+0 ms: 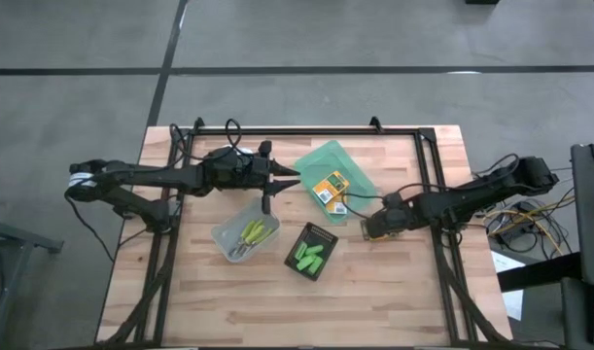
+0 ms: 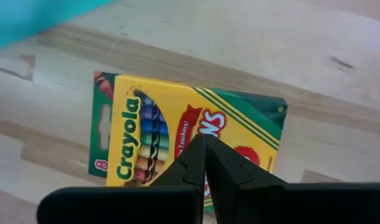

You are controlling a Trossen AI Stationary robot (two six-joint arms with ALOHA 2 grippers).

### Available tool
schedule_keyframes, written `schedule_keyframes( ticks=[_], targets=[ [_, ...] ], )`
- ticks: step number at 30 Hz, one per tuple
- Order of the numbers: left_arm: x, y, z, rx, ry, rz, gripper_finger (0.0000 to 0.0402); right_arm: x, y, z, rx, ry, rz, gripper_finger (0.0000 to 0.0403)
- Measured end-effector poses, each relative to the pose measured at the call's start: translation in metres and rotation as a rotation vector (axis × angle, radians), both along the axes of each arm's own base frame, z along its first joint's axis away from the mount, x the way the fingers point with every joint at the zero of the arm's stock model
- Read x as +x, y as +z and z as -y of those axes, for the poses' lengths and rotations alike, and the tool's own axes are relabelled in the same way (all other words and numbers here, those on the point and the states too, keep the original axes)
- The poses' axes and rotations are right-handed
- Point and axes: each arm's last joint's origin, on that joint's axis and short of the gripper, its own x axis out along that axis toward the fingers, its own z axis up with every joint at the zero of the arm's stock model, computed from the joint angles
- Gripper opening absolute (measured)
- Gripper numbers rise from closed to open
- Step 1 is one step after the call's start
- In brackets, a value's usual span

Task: Pick & Place School Supplies
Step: Put the crayon box into the light green bin

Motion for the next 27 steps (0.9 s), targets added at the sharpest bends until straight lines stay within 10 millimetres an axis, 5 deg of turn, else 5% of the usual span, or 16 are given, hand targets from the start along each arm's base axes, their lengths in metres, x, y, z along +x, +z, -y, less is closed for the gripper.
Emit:
schedule_keyframes(
  ticks=[14,27],
  targets=[
    [0.0,0.0,0.0,-0.019,-0.003,0.001,0.0099,0.001,-0.009,-0.005,0.116,0.05,0.055,0.0008],
    [0.0,0.0,0.0,-0.091,-0.005,0.004,0.0099,-0.004,-0.008,-0.031,0.217,0.158,0.043,0.0008]
  ],
)
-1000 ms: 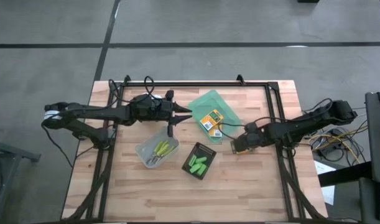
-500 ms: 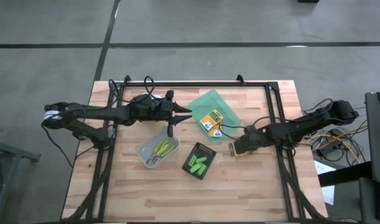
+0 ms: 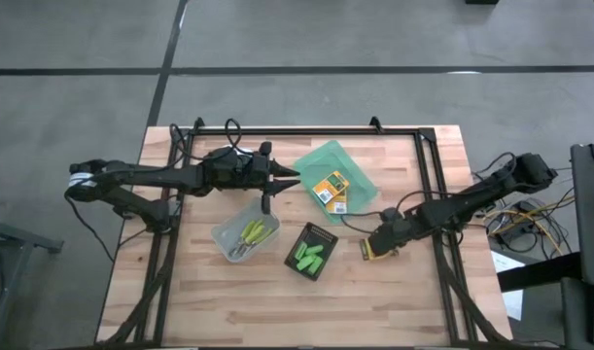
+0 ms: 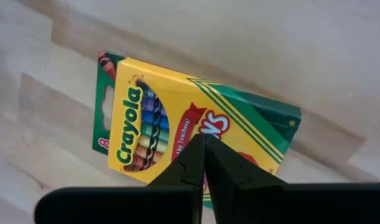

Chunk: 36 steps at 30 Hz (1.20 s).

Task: Pick & Place School Supplies
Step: Put the crayon box into the light green bin

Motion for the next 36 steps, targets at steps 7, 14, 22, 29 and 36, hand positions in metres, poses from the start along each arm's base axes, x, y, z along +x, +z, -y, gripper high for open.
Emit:
schedule_keyframes(
  ticks=[7,14,22,29,36],
  targets=[
    [0.0,0.0,0.0,-0.028,0.0,0.001,0.0099,-0.007,-0.002,-0.014,-0.032,-0.058,0.026,0.0008],
    [0.0,0.0,0.0,-0.028,0.0,0.001,0.0099,-0.01,-0.003,-0.023,-0.038,-0.104,0.063,0.0008],
    [0.0,0.0,0.0,-0.028,0.0,0.001,0.0099,-0.01,-0.004,-0.026,-0.033,-0.113,0.085,0.0008],
    [0.0,0.0,0.0,-0.02,0.0,0.0,0.0099,0.008,-0.017,-0.037,-0.014,-0.08,0.149,0.0008],
    [0.0,0.0,0.0,-0.02,0.0,0.001,0.0099,0.038,-0.029,-0.054,0.002,-0.03,0.225,0.0008]
  ],
)
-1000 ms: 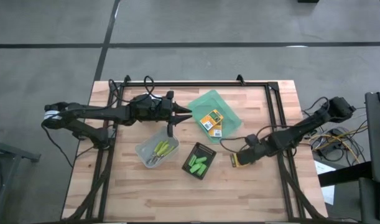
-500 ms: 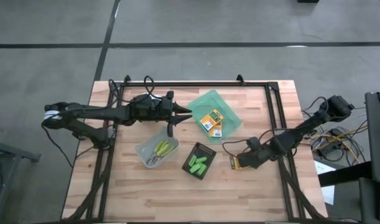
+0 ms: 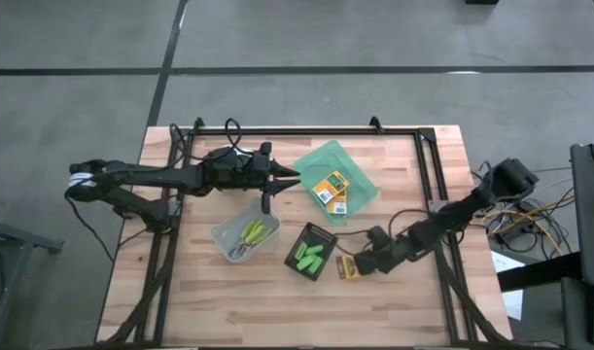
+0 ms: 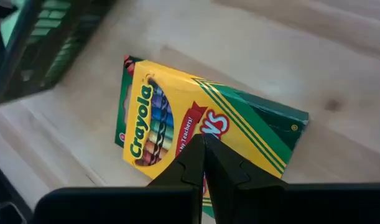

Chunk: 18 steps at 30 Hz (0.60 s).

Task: Pick & Place School Supplies
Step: Put the crayon box into the light green bin

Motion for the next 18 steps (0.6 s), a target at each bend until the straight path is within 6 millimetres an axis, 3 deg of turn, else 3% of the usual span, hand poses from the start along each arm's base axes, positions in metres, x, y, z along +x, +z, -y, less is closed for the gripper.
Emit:
schedule_keyframes(
  ticks=[9,18],
  targets=[
    [0.0,-0.006,0.0,-0.029,0.0,-0.059,0.0099,0.036,0.004,-0.029,-0.098,0.231,0.019,0.0008],
    [-0.001,-0.015,0.001,-0.147,0.003,-0.15,0.0099,0.055,0.0,-0.072,-0.113,0.347,0.038,0.0008]
  ],
)
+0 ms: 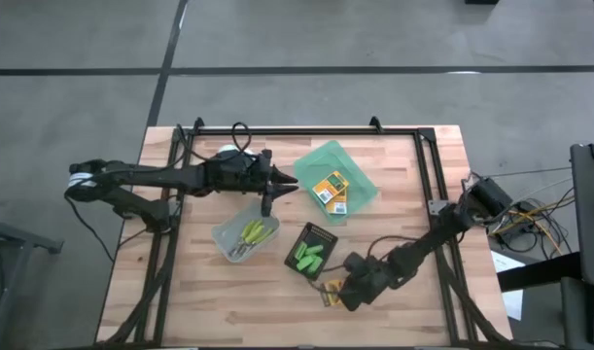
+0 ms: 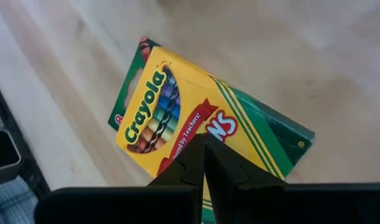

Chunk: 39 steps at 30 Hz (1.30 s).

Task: Pick & Place School Supplies
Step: Put the crayon box into the light green bin

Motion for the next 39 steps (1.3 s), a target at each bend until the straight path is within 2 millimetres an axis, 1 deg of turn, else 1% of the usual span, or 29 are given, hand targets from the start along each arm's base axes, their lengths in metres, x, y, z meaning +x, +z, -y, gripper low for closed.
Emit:
schedule_keyframes(
  ticks=[3,6,17,22,25,30,34,39],
  targets=[
    [0.0,-0.003,0.005,-0.089,-0.005,-0.029,0.0099,0.007,-0.001,-0.007,-0.013,0.04,0.006,0.0008],
    [0.0,-0.007,0.017,-0.154,-0.041,-0.076,0.0099,0.014,0.0,-0.012,-0.039,0.099,0.017,0.0008],
    [-0.003,-0.014,0.079,-0.402,-0.199,-0.185,0.0099,0.018,0.004,-0.015,-0.1,0.194,0.055,0.0008],
    [-0.01,-0.022,0.101,-0.442,-0.243,-0.297,0.0099,0.022,0.008,-0.016,-0.118,0.223,0.079,0.0008],
    [-0.016,-0.029,0.109,-0.439,-0.251,-0.386,0.0099,0.023,0.008,-0.016,-0.093,0.181,0.078,0.0008],
    [-0.024,-0.039,0.116,-0.42,-0.248,-0.513,0.0099,0.022,0.006,-0.015,-0.072,0.086,0.075,0.0008],
    [-0.028,-0.044,0.118,-0.404,-0.247,-0.572,0.0099,0.023,0.008,-0.015,-0.089,0.116,0.081,0.0008],
    [-0.03,-0.045,0.123,-0.4,-0.266,-0.591,0.0099,0.023,0.008,-0.015,-0.097,0.128,0.083,0.0008]
  ],
)
